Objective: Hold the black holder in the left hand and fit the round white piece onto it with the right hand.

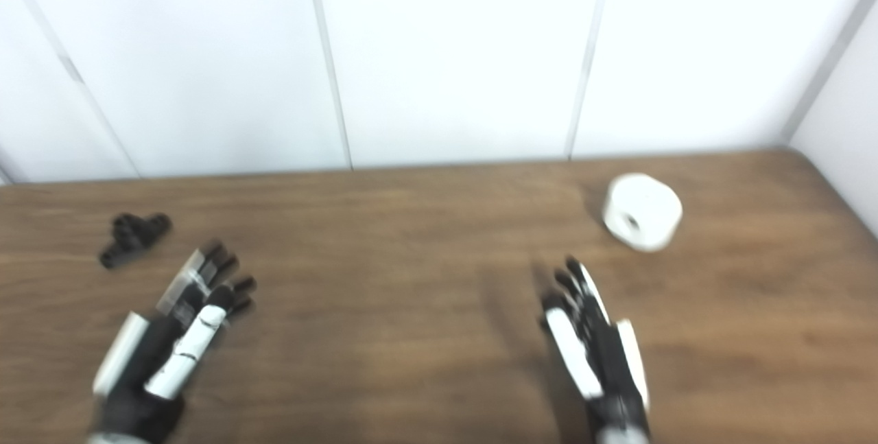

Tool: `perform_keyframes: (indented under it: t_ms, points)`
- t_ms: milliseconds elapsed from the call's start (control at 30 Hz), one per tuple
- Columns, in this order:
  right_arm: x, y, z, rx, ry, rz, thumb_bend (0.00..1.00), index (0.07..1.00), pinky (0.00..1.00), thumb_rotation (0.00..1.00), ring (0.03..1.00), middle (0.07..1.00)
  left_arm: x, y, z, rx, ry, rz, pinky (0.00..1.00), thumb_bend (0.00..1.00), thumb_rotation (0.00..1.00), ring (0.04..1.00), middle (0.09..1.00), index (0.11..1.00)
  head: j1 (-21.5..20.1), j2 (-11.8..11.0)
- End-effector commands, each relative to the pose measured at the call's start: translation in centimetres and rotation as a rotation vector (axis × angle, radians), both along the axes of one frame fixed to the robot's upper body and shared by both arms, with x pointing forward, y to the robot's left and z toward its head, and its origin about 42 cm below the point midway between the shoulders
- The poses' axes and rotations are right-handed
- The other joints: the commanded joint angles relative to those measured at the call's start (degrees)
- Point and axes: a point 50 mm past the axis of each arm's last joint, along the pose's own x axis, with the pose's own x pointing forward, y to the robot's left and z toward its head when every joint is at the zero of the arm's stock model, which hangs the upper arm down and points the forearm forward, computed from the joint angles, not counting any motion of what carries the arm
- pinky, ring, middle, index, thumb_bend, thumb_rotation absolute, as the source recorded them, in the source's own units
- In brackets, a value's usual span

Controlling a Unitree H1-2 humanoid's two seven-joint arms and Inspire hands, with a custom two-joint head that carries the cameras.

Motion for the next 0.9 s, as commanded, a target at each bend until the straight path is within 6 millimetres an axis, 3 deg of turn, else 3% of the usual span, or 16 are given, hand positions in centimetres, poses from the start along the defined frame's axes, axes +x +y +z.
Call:
perform_keyframes:
  t_ms: [0,100,200,300,400,433,500,633,700,800,867]
  points:
    - [-2.7,-2.4,-1.6,-0.054,0.080,0.013,0.43,0.984,0.78,0.87,0.880,0.928,0.0,0.7,4.4,0.141,-0.228,0.137,0.45,0.81,0.37,0.628,0.689,0.680,3.52,-0.91]
    - [-2.6,-3.0,-1.7,-0.020,0.075,0.021,0.38,0.999,0.86,0.90,0.919,0.964,0.3,2.3,6.0,0.277,-0.315,0.311,0.44,0.82,0.38,0.655,0.731,0.703,7.67,-2.32]
    - [-2.5,-3.4,-1.8,0.021,0.070,0.011,0.30,1.000,0.93,0.90,0.945,0.983,0.6,3.7,6.2,0.399,-0.356,0.443,0.44,0.88,0.44,0.690,0.765,0.743,11.44,-3.29]
    - [-2.3,-4.0,-1.9,-0.005,0.070,-0.008,0.29,1.000,0.85,0.91,0.917,0.960,0.7,4.0,6.2,0.537,-0.367,0.522,0.46,0.90,0.48,0.710,0.785,0.781,17.00,-4.31]
    - [-2.3,-4.6,-1.6,0.002,0.080,-0.005,0.30,1.000,0.85,0.97,0.930,0.972,1.3,4.3,6.2,0.756,-0.291,0.667,0.51,0.91,0.48,0.755,0.813,0.812,21.16,-4.71]
    - [-2.3,-4.7,-1.5,0.017,0.085,-0.004,0.29,1.000,0.87,0.98,0.941,0.981,1.7,4.7,5.9,0.810,-0.257,0.705,0.55,0.92,0.46,0.788,0.820,0.823,21.90,-4.75]
    - [-2.2,-5.1,-1.5,0.044,0.090,0.004,0.28,1.000,0.91,0.98,0.963,0.997,3.0,5.7,5.2,0.872,-0.189,0.758,0.79,0.93,0.46,0.863,0.857,0.852,24.12,-5.06]
    - [-2.2,-6.0,-2.1,0.074,0.089,-0.002,0.31,1.000,0.93,0.93,0.979,1.000,5.5,7.8,3.0,0.909,-0.029,0.806,0.84,0.96,0.48,0.907,0.923,0.894,26.18,-5.51]
    - [-2.1,-6.3,-2.1,0.093,0.085,-0.003,0.31,1.000,0.95,0.92,0.983,1.000,6.3,8.6,2.0,0.876,0.025,0.796,0.93,0.96,0.49,0.941,0.949,0.909,27.68,-5.79]
    - [-2.2,-7.0,-2.3,0.115,0.080,-0.001,0.31,1.000,0.98,0.90,0.990,1.000,7.5,10.1,0.3,0.793,-0.020,0.803,0.81,0.96,0.50,0.871,0.886,0.854,28.75,-5.89]
    - [-2.1,-7.4,-2.5,0.114,0.076,0.001,0.31,1.000,0.99,0.88,0.990,1.000,8.2,11.0,-1.0,0.730,-0.032,0.811,0.81,0.96,0.51,0.840,0.855,0.833,28.96,-5.70]
